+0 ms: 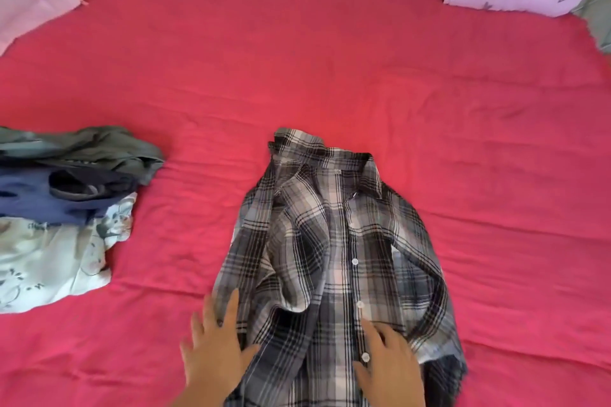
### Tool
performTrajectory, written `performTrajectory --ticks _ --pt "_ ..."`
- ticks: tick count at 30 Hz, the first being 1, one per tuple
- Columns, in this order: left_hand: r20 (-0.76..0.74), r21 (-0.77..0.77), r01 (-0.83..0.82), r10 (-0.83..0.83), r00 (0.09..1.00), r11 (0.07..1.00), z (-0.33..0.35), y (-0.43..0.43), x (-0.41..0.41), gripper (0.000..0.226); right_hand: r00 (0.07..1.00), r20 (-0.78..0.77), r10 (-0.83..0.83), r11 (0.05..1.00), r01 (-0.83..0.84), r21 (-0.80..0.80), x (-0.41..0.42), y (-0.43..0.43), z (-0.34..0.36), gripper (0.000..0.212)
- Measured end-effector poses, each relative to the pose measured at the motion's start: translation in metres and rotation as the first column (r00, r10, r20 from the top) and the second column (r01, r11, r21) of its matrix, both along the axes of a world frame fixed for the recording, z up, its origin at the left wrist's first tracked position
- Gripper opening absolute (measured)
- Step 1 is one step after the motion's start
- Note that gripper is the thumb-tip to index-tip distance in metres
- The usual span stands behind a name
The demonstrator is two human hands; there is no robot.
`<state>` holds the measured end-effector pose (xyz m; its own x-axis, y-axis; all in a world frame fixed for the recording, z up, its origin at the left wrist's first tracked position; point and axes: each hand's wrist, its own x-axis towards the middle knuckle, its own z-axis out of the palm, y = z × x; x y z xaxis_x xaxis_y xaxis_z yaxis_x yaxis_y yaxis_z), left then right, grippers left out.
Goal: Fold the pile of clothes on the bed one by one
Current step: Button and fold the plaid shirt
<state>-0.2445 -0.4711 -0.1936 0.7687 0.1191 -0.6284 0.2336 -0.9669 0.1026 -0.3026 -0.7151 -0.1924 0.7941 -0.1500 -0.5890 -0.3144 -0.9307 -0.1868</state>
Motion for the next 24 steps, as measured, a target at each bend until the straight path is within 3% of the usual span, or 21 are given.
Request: performTrajectory --ticks 3,6,8,11,14,15,17,20,24 --pt "0.003 -0.010 -0.122 0.122 0.993 0.992 -0.002 0.004 -0.021 0.098 0.999 -0.052 0.003 0.988 -0.011 -0.153 -0.017 0.014 0.001 0.094" --pt "0.062 0.006 -0.102 0.101 0.993 0.995 0.001 0.002 -0.034 0.089 1.000 0.003 -0.007 0.985 0.007 -0.170 -0.037 0.024 0.000 0.067" --pt "0.092 -0.006 -0.082 0.083 0.992 0.997 0.001 0.003 -0.037 0.075 0.995 -0.096 -0.019 0.990 0.005 -0.144 -0.055 0.021 -0.014 0.056" --pt "0.122 -0.030 -0.042 0.045 0.992 0.999 0.000 0.010 -0.036 0.058 0.995 -0.060 -0.074 0.975 0.059 -0.215 -0.059 0.017 -0.016 0.040" --pt "0.243 -0.120 -0.045 0.074 0.967 0.992 -0.003 0.014 -0.037 0.048 0.996 -0.011 -0.088 0.980 0.084 -0.181 -0.044 0.008 0.004 0.071" --pt "0.301 -0.156 -0.033 0.079 0.950 0.987 -0.003 0.013 -0.038 0.046 0.988 0.091 -0.124 0.983 0.135 -0.127 -0.043 0.004 0.001 0.068" --pt "0.346 -0.191 0.004 0.063 0.936 0.982 0.010 0.001 -0.041 0.051 0.957 0.075 -0.279 0.960 0.278 0.017 -0.038 0.003 0.009 0.065" --pt "0.447 -0.251 0.198 -0.068 0.892 0.948 0.044 -0.040 -0.047 0.050 0.887 0.251 -0.387 0.920 0.357 0.159 -0.038 0.008 0.025 0.061" --pt "0.351 -0.381 0.335 -0.200 0.915 0.862 0.054 -0.083 -0.063 0.048 0.863 0.303 -0.404 0.888 0.291 0.356 -0.046 0.039 0.046 0.059"
